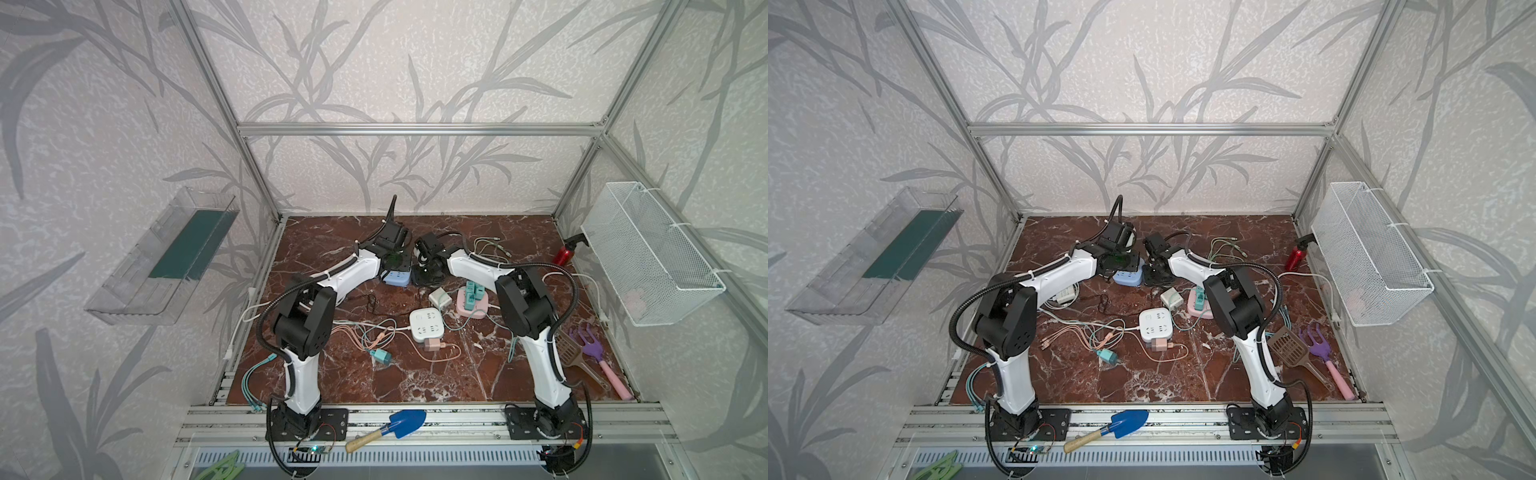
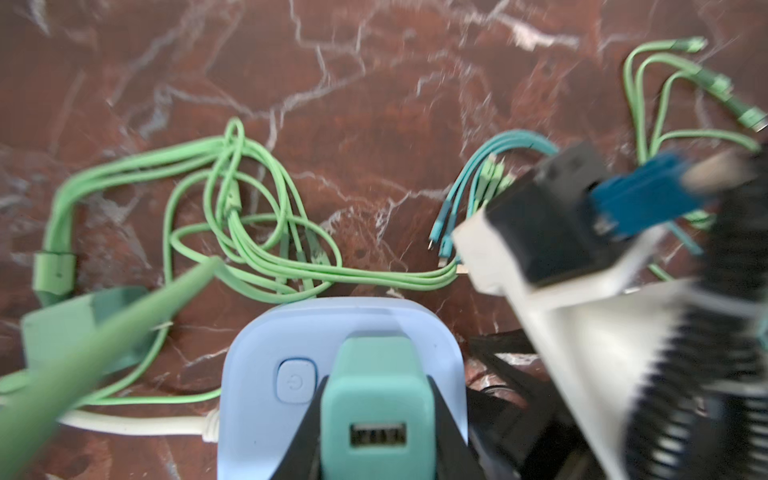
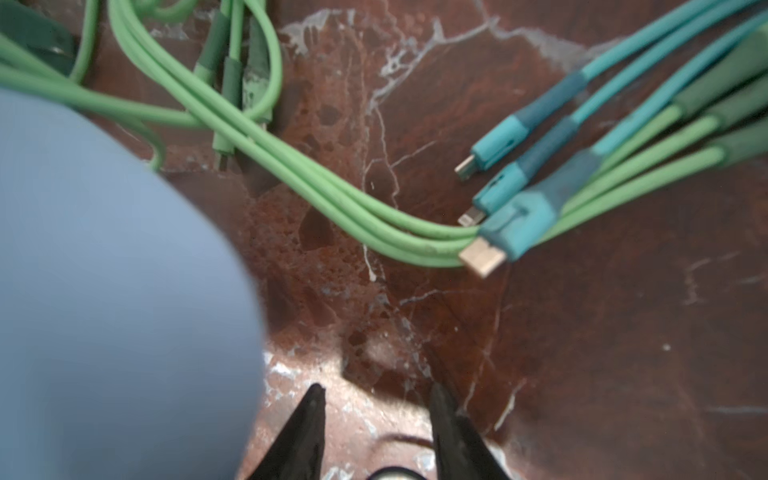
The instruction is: Pull the plug off the socket
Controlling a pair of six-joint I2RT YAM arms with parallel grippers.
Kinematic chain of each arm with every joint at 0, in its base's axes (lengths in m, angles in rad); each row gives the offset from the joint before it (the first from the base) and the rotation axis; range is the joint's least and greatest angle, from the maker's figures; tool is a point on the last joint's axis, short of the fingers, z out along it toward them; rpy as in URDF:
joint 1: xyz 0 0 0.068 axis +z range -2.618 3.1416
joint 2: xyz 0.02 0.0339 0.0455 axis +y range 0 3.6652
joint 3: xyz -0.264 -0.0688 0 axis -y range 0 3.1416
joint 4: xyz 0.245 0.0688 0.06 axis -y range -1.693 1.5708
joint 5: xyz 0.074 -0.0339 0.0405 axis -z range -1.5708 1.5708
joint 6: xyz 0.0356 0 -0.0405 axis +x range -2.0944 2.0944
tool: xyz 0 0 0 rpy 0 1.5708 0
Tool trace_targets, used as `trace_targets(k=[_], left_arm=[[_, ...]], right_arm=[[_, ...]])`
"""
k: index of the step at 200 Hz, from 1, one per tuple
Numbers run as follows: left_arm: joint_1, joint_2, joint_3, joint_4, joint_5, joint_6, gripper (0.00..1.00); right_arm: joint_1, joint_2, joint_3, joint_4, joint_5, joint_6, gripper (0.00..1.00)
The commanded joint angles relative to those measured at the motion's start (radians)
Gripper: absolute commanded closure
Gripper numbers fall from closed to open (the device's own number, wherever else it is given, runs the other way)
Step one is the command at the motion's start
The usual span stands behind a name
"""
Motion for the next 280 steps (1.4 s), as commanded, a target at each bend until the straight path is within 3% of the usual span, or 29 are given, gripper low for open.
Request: trace_targets(k=[1, 38, 85, 185, 280], left_arm=[[-0.005, 0.001, 0.023, -0.017, -0.017, 0.012, 1.0], [0.003, 0.081, 0.061, -0.133, -0.056, -0.007, 1.0], [0.004, 0.142, 0.083, -0.177, -0.015, -0.027, 1.0], [0.006, 0.111, 0.015, -0.111, 0.086, -0.062, 1.0], [0.008, 0.035, 0.01, -0.025, 0.138, -0.081, 1.0]], right_arm=[[0.001, 0.01, -0.042, -0.048, -0.022, 0.005, 0.56], [-0.027, -0.071, -0.108, 0.051, -0.093, 0.057, 0.54], [-0.034, -0.146, -0.12, 0.073, -0.123, 0.066, 0.5], [-0.027, -0.06, -0.097, 0.17, -0.223, 0.143, 0.48], [0.004, 0.08, 0.017, -0.104, -0.055, 0.016, 0.55]])
